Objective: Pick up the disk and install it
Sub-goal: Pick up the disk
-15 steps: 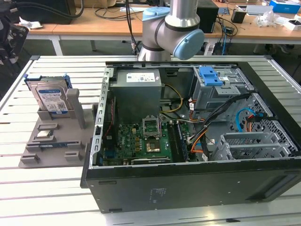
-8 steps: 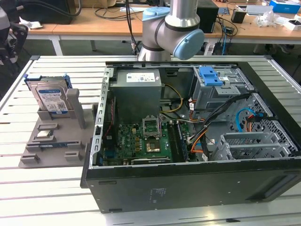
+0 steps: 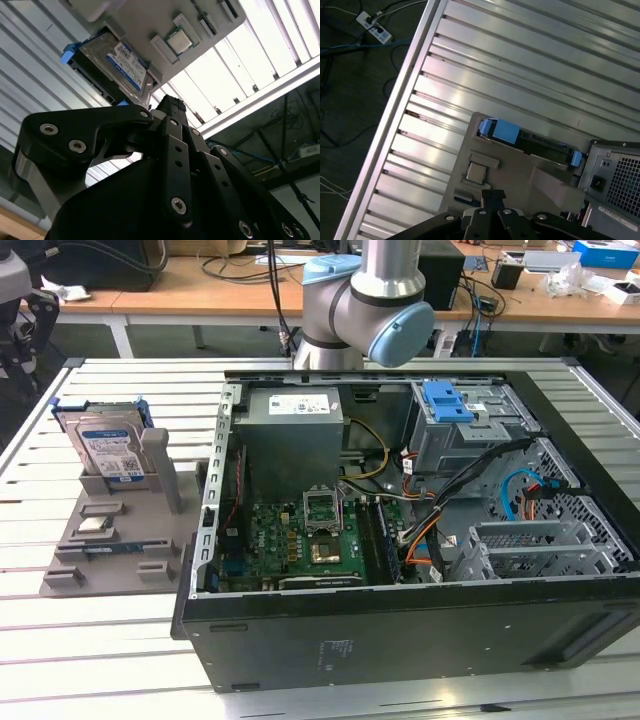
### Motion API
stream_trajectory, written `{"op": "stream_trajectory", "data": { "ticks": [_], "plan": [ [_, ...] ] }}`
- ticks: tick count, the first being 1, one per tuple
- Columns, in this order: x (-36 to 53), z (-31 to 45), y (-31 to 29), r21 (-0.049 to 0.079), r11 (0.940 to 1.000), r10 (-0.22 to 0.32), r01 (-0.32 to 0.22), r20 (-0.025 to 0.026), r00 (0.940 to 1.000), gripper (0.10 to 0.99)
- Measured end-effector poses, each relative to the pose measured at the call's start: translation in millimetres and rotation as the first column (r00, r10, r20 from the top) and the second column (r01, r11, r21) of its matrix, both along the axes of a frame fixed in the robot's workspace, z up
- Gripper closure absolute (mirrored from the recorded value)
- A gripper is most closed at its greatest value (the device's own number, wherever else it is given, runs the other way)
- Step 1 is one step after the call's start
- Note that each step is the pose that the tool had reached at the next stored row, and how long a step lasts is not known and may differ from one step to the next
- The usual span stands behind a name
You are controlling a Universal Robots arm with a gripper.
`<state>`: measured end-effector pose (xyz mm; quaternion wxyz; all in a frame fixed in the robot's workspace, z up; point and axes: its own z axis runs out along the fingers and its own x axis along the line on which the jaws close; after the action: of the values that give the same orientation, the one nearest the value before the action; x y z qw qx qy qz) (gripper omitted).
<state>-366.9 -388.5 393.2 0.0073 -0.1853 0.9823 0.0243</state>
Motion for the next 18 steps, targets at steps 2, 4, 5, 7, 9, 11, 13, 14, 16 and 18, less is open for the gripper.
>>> {"op": "stream_trajectory", "data": {
  "ticks": [2,4,5,7,9,11,13,14,16,18],
  "plan": [
    [0.0,0.0,0.0,0.0,0.9997,0.024,-0.024,0.0,0.9997,0.98],
    [0.0,0.0,0.0,0.0,0.9989,0.047,-0.047,0.0001,0.9989,0.98],
    [0.0,0.0,0.0,0.0,0.9982,0.061,-0.061,0.0,0.9982,0.98],
    [0.0,0.0,0.0,0.0,0.9964,0.084,-0.084,0.0,0.9964,0.98],
    [0.0,0.0,0.0,0.0,0.9937,0.112,-0.112,0.0,0.9937,0.98],
    [0.0,0.0,0.0,0.0,0.9911,0.133,-0.133,0.0,0.9911,0.98],
    [0.0,0.0,0.0,0.0,0.9873,0.159,-0.159,0.0,0.9873,0.98],
    [0.0,0.0,0.0,0.0,0.9848,0.174,-0.174,0.0,0.9848,0.98],
    [0.0,0.0,0.0,0.0,0.981,0.194,-0.194,0.0,0.981,0.98],
    [0.0,0.0,0.0,0.0,0.9763,0.217,-0.217,0.0,0.9763,0.98]
  ]
}}
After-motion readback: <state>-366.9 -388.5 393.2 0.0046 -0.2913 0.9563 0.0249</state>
